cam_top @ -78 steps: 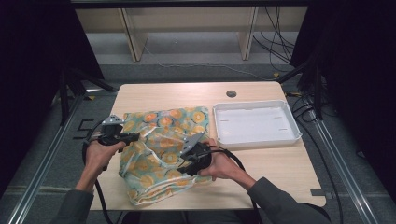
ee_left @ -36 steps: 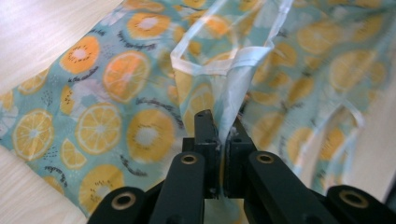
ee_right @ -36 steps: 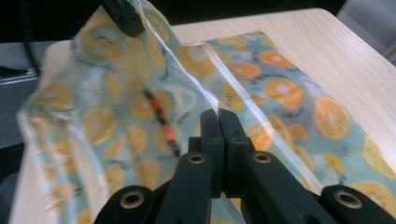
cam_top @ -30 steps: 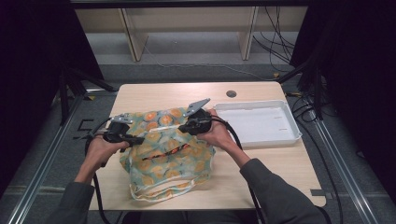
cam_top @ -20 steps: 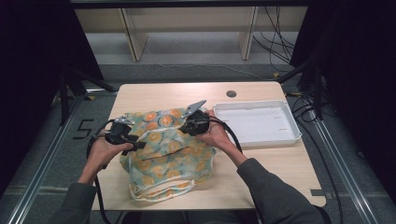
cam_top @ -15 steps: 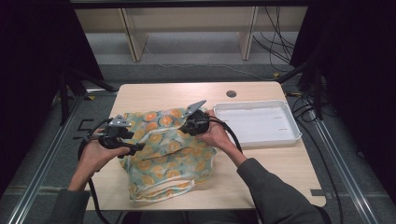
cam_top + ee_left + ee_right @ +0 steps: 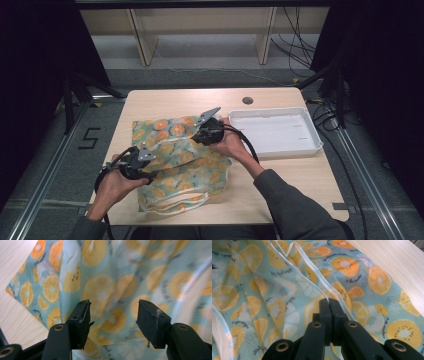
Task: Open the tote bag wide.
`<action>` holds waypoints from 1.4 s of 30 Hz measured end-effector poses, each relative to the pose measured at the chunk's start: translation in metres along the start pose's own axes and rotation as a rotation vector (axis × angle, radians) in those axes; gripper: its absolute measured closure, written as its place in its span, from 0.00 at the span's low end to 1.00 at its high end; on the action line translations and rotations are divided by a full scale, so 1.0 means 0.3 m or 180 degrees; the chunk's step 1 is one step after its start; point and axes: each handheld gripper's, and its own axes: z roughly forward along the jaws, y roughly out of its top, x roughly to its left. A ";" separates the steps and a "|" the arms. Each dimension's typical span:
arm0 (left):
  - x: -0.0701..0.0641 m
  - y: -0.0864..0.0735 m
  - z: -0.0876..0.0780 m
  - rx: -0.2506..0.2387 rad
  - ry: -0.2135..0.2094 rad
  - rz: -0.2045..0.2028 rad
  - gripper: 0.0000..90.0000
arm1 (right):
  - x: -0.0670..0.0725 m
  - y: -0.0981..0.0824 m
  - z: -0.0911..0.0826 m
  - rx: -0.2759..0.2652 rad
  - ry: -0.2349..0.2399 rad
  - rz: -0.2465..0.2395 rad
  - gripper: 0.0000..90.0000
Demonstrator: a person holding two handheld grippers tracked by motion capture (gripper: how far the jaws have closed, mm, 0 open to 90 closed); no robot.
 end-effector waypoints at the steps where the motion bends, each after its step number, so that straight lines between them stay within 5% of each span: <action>1: 0.005 -0.005 0.016 -0.0032 -0.0009 -0.0029 0.49 | -0.003 -0.001 0.002 -0.0012 -0.0028 -0.0045 1.00; 4: 0.019 -0.008 0.041 0.0012 -0.0008 0.0138 0.50 | -0.002 -0.001 0.002 -0.0015 -0.0012 0.0028 1.00; 8: 0.017 -0.006 0.072 -0.0013 -0.0001 0.0139 0.59 | -0.006 -0.001 0.000 -0.0024 0.0003 0.0018 1.00; 13: 0.021 -0.005 0.086 0.0055 -0.0011 0.0162 0.81 | -0.006 -0.001 0.000 -0.0016 0.0000 0.0003 0.99; 14: 0.026 -0.006 0.092 -0.0001 0.0024 0.0199 0.93 | -0.007 -0.001 0.001 -0.0022 -0.0016 0.0015 0.97; 16: 0.032 -0.006 0.088 0.0008 -0.0029 0.0186 0.99 | -0.006 -0.001 0.003 0.0042 0.0009 0.0035 0.88; 22: 0.039 -0.003 0.049 -0.0101 -0.0153 0.0141 1.00 | 0.008 0.005 -0.051 -0.0005 -0.0178 0.0167 0.62; 27: 0.053 0.011 0.000 -0.0241 -0.0242 0.0174 1.00 | 0.057 0.009 -0.158 -0.0056 -0.0183 -0.0020 0.62; 30: 0.068 0.021 -0.025 -0.0309 -0.0259 0.0136 1.00 | 0.128 -0.016 -0.217 -0.0074 -0.0097 -0.0233 0.63; 34: 0.078 0.023 -0.035 -0.0398 -0.0259 0.0038 1.00 | 0.160 -0.069 -0.180 0.0193 -0.0194 -0.0307 0.59; 40: 0.084 0.023 -0.041 -0.0448 -0.0307 0.0004 1.00 | 0.144 -0.126 -0.079 0.0328 -0.0445 -0.0361 0.51; 41: 0.085 0.022 -0.040 -0.0459 -0.0316 -0.0020 1.00 | 0.143 -0.128 -0.069 0.0385 -0.0431 -0.0266 0.52; 42: 0.085 0.021 -0.040 -0.0445 -0.0315 -0.0042 1.00 | 0.134 -0.132 -0.046 0.0418 -0.0480 -0.0370 0.56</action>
